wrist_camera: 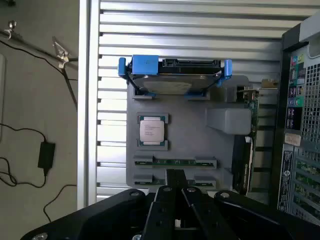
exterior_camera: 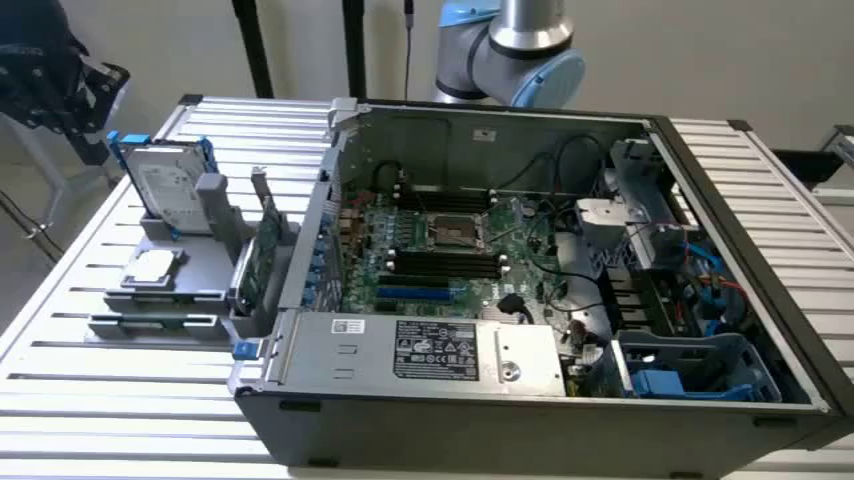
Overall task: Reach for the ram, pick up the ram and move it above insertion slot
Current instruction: 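Reach for the ram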
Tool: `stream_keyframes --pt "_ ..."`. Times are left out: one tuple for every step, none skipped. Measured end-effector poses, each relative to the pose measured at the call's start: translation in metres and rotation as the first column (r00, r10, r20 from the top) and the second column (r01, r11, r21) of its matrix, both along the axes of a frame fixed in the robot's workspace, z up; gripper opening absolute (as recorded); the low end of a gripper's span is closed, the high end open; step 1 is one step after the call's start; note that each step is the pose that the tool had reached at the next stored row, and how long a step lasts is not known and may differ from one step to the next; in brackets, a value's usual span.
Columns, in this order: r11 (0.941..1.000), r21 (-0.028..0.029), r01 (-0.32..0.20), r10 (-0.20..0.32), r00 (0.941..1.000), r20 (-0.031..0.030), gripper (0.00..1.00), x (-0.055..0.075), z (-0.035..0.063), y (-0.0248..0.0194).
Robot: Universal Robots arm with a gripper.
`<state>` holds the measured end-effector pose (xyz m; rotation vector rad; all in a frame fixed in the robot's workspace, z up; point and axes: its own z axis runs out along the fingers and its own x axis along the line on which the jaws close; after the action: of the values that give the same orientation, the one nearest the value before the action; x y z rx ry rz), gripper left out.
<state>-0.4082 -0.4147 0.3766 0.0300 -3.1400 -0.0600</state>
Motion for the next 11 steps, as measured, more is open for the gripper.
stream_keyframes --pt "1.0000 0.0000 0.000 0.000 1.0000 0.0000 0.11 0.0000 0.0000 0.0000" --pt "1.0000 0.0000 0.000 0.000 1.0000 0.0000 0.11 0.0000 0.0000 0.0000" --pt "1.0000 0.0000 0.000 0.000 1.0000 0.0000 0.11 0.0000 0.0000 0.0000" --pt "1.0000 0.0000 0.000 0.000 1.0000 0.0000 0.11 0.0000 0.0000 0.0000" --pt "1.0000 0.0000 0.000 0.000 1.0000 0.0000 0.11 0.0000 0.0000 0.0000" --pt "1.0000 0.0000 0.000 0.000 1.0000 0.0000 0.11 0.0000 0.0000 0.0000" --pt "1.0000 0.0000 0.000 0.000 1.0000 0.0000 0.11 0.0000 0.0000 0.0000" --pt "1.0000 0.0000 0.000 0.000 1.0000 0.0000 0.11 0.0000 0.0000 0.0000" --pt "1.0000 0.0000 0.000 0.000 1.0000 -0.0001 0.11 0.0000 0.0000 0.0000" --pt "1.0000 0.0000 0.000 0.000 1.0000 0.0000 0.11 0.0000 0.0000 0.0000" --pt "1.0000 0.0000 0.000 0.000 1.0000 0.0000 0.11 0.0000 0.0000 0.0000"
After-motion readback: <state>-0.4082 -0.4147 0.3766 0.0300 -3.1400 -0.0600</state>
